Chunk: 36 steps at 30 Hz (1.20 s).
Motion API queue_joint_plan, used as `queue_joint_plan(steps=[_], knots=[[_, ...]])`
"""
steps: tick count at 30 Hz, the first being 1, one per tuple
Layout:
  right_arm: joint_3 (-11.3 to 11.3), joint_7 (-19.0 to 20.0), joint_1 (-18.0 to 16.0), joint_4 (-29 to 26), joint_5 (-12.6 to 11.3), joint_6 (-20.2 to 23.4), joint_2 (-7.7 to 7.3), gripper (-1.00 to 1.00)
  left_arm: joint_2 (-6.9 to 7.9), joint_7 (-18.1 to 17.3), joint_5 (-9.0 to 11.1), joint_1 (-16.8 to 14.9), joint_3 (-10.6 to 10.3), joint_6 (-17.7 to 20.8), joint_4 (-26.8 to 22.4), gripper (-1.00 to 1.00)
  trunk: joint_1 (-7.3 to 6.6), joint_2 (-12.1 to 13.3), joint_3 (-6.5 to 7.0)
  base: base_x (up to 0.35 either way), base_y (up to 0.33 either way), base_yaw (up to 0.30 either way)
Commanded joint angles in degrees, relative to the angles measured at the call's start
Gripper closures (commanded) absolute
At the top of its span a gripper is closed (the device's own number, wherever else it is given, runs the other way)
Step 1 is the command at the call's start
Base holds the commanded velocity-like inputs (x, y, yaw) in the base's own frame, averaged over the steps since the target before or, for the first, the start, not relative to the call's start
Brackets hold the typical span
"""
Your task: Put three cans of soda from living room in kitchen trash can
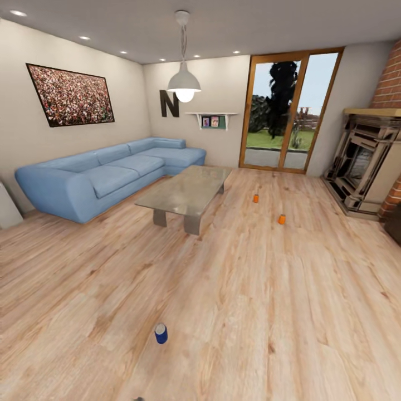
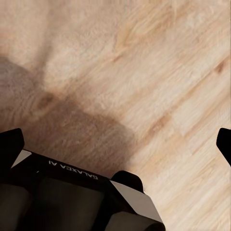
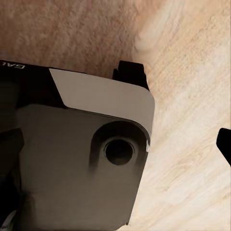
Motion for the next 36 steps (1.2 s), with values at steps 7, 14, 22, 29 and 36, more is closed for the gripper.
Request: queue_joint_plan(steps=[7,14,22,29,36], knots=[[-0.04,-2.66,0.06,0.00,0.08,0.02,1.97,-1.00,0.00,0.00,0.00,0.03,0.00,-0.12,0.00,-1.00,0.00,0.00,0.00,0.110,0.350,0.045],[-0.05,-5.37,0.27,0.00,0.09,-0.01,2.46,-1.00,0.00,0.01,0.00,0.03,0.00,-0.16,0.03,-1.00,0.00,0.00,0.00,0.131,0.350,0.256],[-0.05,-5.67,0.29,0.00,0.14,-0.01,2.49,-1.00,0.01,0.09,0.06,0.03,0.09,0.11,0.13,-1.00,0.00,0.00,0.00,0.124,0.350,0.296],[-0.05,-5.78,0.29,0.00,0.14,-0.03,2.49,-1.00,0.04,0.17,0.09,0.03,0.12,0.14,0.25,-1.00,0.00,0.00,0.00,0.096,0.350,0.300],[-0.02,-6.17,0.29,0.00,0.14,-0.09,2.49,-1.00,0.00,0.35,0.02,0.03,0.03,0.01,0.26,-1.00,0.00,0.00,0.00,0.094,0.350,0.300]])
